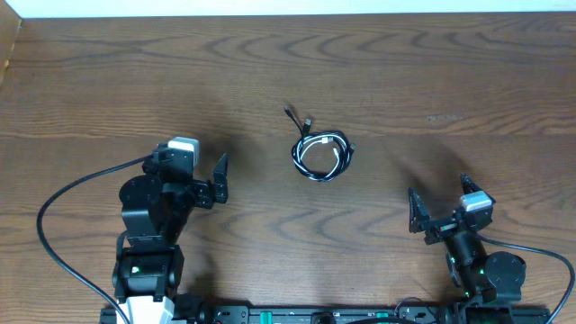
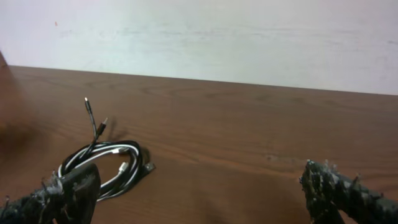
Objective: Untangle cables
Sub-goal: 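Raise both arms and move the left gripper toward the cable coil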
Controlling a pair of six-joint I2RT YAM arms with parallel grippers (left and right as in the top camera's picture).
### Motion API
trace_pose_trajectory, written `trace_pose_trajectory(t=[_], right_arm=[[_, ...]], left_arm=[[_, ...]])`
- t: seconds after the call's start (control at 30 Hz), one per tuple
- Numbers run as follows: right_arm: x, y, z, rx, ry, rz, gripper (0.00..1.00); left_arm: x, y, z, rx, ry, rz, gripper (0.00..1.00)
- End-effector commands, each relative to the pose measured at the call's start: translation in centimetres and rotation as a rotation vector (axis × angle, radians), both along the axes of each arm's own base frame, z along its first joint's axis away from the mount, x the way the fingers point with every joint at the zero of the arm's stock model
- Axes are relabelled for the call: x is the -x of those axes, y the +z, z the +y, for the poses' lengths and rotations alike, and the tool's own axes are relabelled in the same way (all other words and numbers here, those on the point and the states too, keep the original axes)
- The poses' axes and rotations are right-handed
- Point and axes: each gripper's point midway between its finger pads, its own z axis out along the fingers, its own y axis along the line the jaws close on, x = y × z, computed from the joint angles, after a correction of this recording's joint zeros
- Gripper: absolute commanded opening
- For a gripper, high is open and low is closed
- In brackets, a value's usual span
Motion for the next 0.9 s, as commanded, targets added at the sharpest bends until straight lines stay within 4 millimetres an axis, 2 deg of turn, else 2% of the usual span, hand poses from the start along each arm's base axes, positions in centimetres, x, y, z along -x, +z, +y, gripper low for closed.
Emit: trace_pose_trajectory(t=[0.0,0.27,0.43,0.67,0.8,0.87], right_arm=[[0.4,1.2,1.0,-0.015,0.056,-0.013,0.99],[0.2,4.9,1.3,-0.018,0.074,0.041,0.99],[-1.0,7.2,1.7,-0.025,0.097,0.173,0.99],[-3.5,9.9,1.7,-0.034,0.095,0.372,0.99],[-4.9,10.7,1.9,-0.041,0.102,0.484,0.99],[-5.5,11.1,2.2,-0.05,0.122,0.522,0.99]], left_arm=[[-0.1,1.3,-0.4,0.015,-0.017,-0.018,0.98],[0.6,3.3,-0.4,0.017,-0.016,0.069,0.98],[0.9,4.4,-0.4,0.022,-0.015,0.204,0.98],[0.7,7.3,-0.5,0.026,-0.018,0.336,0.98],[0.0,8.5,-1.9,0.08,-0.091,0.409,0.98],[-0.6,8.6,-2.8,0.1,-0.128,0.447,0.98]])
